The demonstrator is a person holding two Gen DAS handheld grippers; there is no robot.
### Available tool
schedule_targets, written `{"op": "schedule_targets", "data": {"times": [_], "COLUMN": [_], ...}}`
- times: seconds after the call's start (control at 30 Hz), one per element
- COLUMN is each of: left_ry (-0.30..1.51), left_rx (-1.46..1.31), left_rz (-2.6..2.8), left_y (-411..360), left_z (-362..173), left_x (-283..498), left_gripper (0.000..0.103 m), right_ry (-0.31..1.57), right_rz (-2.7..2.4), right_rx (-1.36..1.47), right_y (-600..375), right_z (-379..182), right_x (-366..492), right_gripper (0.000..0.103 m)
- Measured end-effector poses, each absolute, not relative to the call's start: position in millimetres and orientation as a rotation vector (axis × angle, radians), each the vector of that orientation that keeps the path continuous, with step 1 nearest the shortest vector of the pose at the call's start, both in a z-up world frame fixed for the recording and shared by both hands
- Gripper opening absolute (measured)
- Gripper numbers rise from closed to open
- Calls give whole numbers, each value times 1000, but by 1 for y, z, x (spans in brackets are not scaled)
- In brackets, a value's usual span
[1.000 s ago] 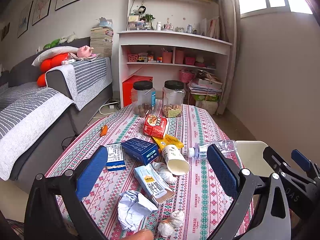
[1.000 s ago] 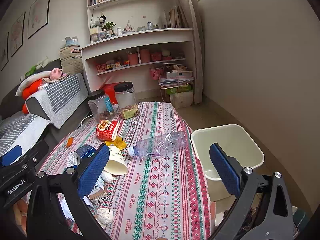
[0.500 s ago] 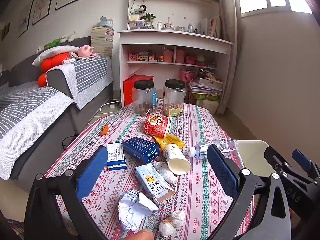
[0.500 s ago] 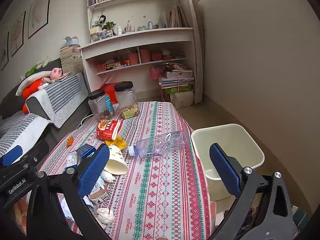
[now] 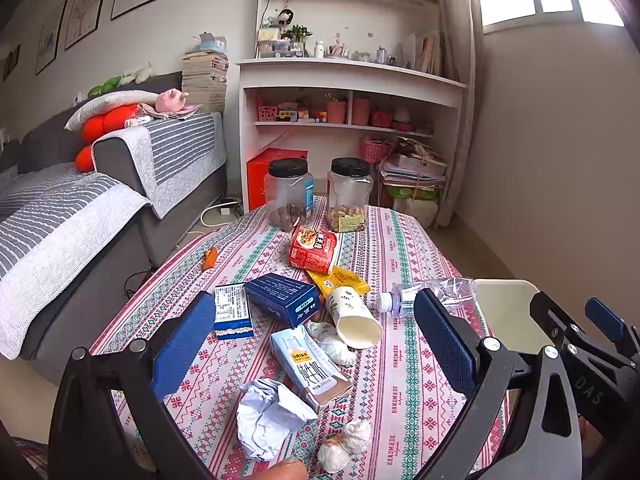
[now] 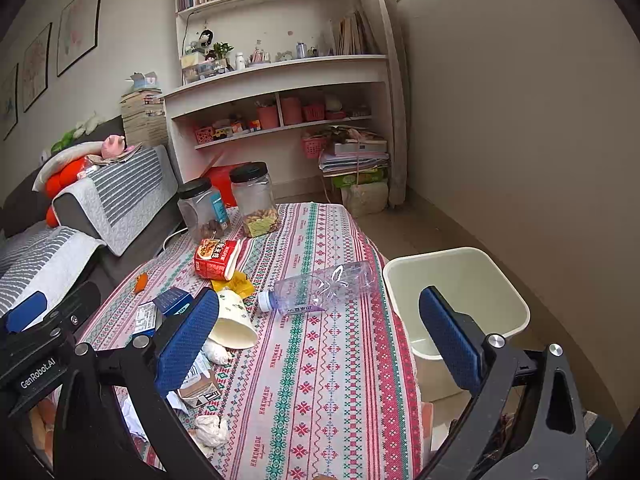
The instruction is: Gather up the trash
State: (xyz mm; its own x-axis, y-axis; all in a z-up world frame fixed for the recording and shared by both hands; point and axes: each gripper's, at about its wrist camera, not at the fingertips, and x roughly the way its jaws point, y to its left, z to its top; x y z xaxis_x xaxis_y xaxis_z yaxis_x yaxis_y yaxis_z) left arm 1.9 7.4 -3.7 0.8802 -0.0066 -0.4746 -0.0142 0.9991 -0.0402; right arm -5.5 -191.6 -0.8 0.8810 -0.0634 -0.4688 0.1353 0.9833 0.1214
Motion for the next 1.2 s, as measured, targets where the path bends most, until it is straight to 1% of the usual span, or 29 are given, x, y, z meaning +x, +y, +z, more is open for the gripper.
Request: {"op": "schedule_targets", "data": {"times": [1.2], "left_ry": [518], "left_rx": [-47], "left_rz": [20], "left_y": [12], "left_z": [-9], "left_x": [6], "left_gripper": [96], "right_ry": [501], "right_rz": [-95], "right_rx": [155], "right_y": [-187], "right_z": [-3], "right_x": [-4], "right_gripper": [96]}}
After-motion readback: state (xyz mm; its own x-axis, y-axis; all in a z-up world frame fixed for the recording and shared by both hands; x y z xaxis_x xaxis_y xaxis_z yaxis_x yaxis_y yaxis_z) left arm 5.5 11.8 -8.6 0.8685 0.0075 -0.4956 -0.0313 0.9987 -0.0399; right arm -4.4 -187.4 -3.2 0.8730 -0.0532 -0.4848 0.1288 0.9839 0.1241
